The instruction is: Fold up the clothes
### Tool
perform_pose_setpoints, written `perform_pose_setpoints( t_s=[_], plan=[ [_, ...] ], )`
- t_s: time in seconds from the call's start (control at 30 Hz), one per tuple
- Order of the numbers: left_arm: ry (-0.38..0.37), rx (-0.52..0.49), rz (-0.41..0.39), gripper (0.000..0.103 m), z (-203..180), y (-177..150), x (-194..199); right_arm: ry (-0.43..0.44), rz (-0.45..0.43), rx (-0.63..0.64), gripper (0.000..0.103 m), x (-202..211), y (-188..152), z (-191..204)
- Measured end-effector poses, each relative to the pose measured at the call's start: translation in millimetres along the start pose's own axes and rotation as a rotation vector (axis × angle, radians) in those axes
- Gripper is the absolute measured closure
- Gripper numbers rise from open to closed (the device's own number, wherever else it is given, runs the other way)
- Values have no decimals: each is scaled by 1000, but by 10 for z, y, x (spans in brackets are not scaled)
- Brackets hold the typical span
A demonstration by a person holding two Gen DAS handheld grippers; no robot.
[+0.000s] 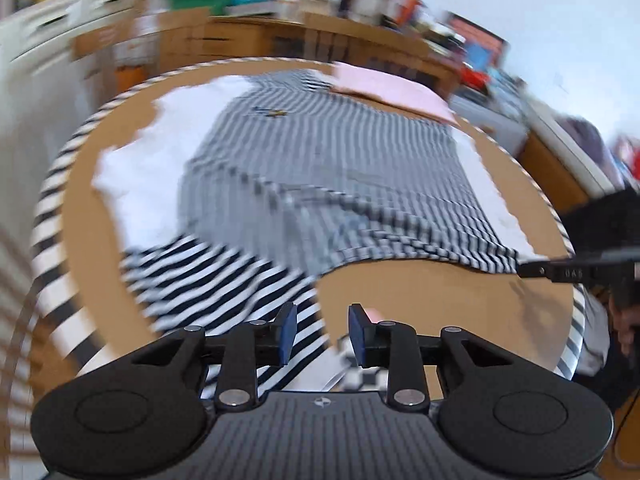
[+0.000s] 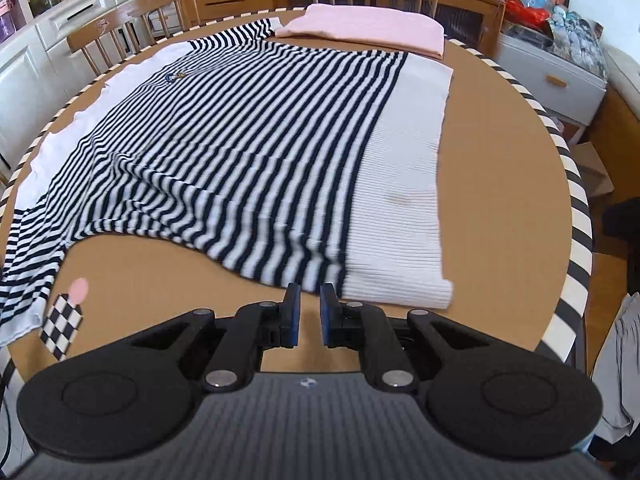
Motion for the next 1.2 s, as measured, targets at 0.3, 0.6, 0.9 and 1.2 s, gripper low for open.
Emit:
perform_pose_setpoints(
  t_s=[0.3,0.6,0.9,1.2],
  plan=[
    [-23,-168,69,60,-240,99,-718,5,39,63,80,-62,19,-283],
    [-74,-196,107,46,-294,161,-997,-20,72,5,78,-45,49,-632],
    [-166,-192,184,47,-324,69,-1020,13,110,-147,67,-128,-21,-847],
    [-221,-258,226,47,-310,-31,-915,24,79,-126,101,-78,25,-849]
  ],
)
Point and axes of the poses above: each gripper's, at about its wrist camera, not at the fingertips, and x roughly against the way its jaws point, z to its left, y to its top, the point moved 10 cm from there along -x, roughly the way its jaws point, and after that the axes turned 7 degrees about -z, right-handed, at the moved point
